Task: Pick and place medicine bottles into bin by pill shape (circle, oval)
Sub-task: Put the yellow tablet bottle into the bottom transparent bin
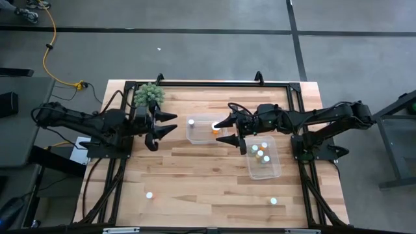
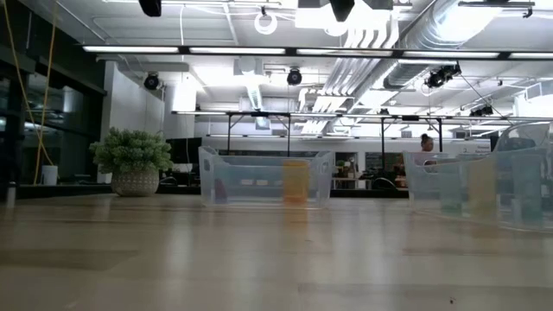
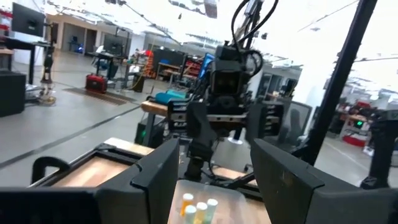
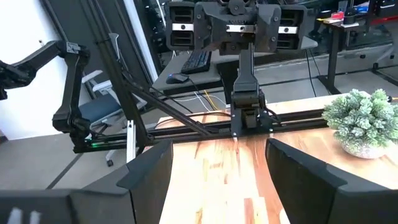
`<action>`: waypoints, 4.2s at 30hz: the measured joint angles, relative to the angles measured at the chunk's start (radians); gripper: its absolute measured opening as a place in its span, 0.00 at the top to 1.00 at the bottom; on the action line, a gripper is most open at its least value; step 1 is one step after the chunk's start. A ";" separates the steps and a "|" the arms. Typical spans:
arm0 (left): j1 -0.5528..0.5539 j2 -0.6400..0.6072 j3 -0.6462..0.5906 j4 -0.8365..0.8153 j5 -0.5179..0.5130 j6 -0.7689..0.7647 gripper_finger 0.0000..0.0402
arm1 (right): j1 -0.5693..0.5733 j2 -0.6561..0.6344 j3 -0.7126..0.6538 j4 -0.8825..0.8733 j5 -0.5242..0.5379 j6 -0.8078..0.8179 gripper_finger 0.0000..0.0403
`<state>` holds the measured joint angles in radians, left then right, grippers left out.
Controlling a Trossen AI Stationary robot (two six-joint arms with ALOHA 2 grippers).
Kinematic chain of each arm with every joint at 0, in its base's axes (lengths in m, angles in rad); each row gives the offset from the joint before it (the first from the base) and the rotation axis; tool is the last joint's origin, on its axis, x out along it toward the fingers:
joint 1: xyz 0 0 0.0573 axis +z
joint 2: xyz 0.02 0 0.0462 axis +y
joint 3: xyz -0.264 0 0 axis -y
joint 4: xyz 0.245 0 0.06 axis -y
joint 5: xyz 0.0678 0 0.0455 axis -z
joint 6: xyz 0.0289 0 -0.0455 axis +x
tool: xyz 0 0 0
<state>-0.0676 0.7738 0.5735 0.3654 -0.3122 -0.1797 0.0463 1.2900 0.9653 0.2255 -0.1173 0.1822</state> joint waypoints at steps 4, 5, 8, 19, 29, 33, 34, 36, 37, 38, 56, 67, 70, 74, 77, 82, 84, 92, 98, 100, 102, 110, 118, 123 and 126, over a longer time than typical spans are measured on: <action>-0.016 0.000 0.000 0.037 -0.001 0.000 0.53 | 0.000 0.000 0.000 0.000 0.000 0.000 0.38; -0.019 0.000 0.000 0.046 -0.001 0.000 0.53 | 0.000 0.000 0.000 0.001 0.000 0.000 0.38; -0.026 0.000 0.001 0.050 -0.002 0.005 0.53 | 0.000 0.000 0.000 -0.001 0.000 0.000 0.38; -0.026 0.000 0.001 0.043 -0.013 0.064 0.53 | 0.036 -0.001 0.033 -0.246 0.000 0.215 0.38; -0.026 0.000 0.001 0.043 -0.016 0.100 0.53 | 0.275 -0.002 0.210 -0.974 0.035 0.585 0.38; -0.026 0.000 0.001 0.043 -0.016 0.105 0.53 | 0.402 -0.001 0.212 -1.070 0.038 0.906 0.38; -0.026 0.000 0.001 0.043 -0.016 0.105 0.53 | 0.438 0.002 0.212 -1.091 0.038 0.979 0.38; -0.026 0.000 0.001 0.043 -0.016 0.105 0.53 | 0.510 0.014 0.212 -1.132 0.038 1.122 0.38; -0.026 0.000 0.001 0.043 -0.016 0.105 0.53 | 0.545 0.022 0.212 -1.157 0.037 1.196 0.38; -0.026 0.000 0.001 0.043 -0.015 0.105 0.53 | 0.579 0.033 0.212 -1.175 0.037 1.270 0.38; -0.026 0.000 0.001 0.047 -0.012 0.105 0.53 | 0.783 0.405 0.210 -1.147 -0.028 1.844 0.38; -0.026 0.000 0.000 0.051 -0.012 0.102 0.53 | 0.783 0.478 0.210 -1.153 -0.100 1.837 0.39; -0.026 0.000 0.000 0.052 -0.012 0.086 0.53 | 0.783 0.471 0.210 -1.157 -0.093 1.847 0.39; -0.026 0.000 0.000 0.052 -0.012 0.086 0.53 | 0.783 0.470 0.210 -1.150 -0.094 1.862 0.39; -0.026 0.000 0.000 0.052 -0.012 0.086 0.53 | 0.783 0.470 0.210 -1.137 -0.097 1.861 0.39; -0.025 0.000 0.000 0.052 -0.002 0.080 0.53 | 0.783 0.470 0.210 -1.102 -0.097 1.862 0.41; -0.026 0.000 0.000 0.052 0.011 0.079 0.53 | 0.783 0.470 0.210 -1.104 -0.097 1.861 0.44; -0.025 0.000 0.000 0.051 0.012 0.079 0.53 | 0.783 0.470 0.210 -1.127 -0.096 1.868 0.62; -0.025 0.000 0.000 0.051 0.014 0.078 0.53 | 0.783 0.470 0.210 -1.127 -0.094 1.859 0.70; -0.026 0.000 0.000 0.051 0.014 0.075 0.53 | 0.783 0.467 0.210 -1.127 -0.092 1.853 0.72; -0.026 0.000 0.000 0.051 0.014 0.075 0.53 | 0.783 0.457 0.210 -1.127 -0.078 1.845 0.73; -0.026 0.000 0.000 0.051 0.014 0.075 0.53 | 0.783 0.355 0.210 -1.135 0.009 1.699 0.75; -0.025 0.000 0.000 0.051 0.020 0.019 0.53 | 0.717 0.157 0.210 -0.947 0.248 1.176 0.75; -0.025 0.000 0.000 0.051 0.105 -0.114 0.53 | 0.530 0.079 0.210 -0.843 0.306 0.845 0.75; -0.026 0.000 0.000 0.051 0.150 -0.197 0.53 | 0.399 0.071 0.210 -0.749 0.343 0.615 0.75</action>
<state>-0.0932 0.7738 0.5735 0.4164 -0.1618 -0.3770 0.4454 1.3609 1.1751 -0.5232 0.2257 0.7972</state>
